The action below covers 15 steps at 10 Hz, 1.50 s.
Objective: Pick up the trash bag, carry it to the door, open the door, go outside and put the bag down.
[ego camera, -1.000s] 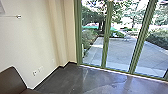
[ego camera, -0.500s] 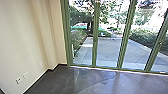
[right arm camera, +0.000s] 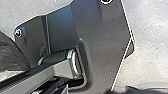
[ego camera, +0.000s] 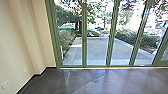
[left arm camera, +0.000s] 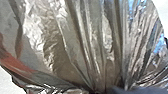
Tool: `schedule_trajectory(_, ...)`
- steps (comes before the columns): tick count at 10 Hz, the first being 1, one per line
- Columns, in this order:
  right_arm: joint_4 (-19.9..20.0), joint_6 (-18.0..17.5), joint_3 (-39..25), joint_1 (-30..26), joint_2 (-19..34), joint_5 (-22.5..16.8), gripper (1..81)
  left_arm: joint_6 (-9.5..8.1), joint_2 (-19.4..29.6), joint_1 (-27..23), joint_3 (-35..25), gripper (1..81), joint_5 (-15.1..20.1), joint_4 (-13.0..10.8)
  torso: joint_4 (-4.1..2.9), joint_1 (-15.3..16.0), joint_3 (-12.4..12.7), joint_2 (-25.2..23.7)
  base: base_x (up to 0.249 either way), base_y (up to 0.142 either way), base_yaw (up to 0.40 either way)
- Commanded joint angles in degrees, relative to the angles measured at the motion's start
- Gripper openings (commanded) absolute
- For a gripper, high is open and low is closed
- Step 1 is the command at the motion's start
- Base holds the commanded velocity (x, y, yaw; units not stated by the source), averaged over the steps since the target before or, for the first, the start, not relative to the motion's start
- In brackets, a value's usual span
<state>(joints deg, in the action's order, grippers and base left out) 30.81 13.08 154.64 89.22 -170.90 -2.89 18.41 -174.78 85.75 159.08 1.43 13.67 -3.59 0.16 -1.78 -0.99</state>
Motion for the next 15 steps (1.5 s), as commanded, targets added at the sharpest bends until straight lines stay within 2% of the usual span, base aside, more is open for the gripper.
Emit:
schedule_trajectory(1, -0.1, 0.3, 0.0, -2.2, 0.3, -4.0, 81.1, 0.58, -0.1, -2.7, 0.1, 1.0, 3.8, -0.4, 0.0, 0.0, 0.0, 0.0, 0.0, 0.0, -0.332)
schedule_trajectory(15, -0.2, 0.3, 0.0, -2.2, 0.0, -4.1, 81.1, 0.58, -0.1, -2.7, 0.1, 1.0, 3.8, -0.4, 0.0, 0.0, 0.0, 0.0, 0.0, 0.0, -0.333)
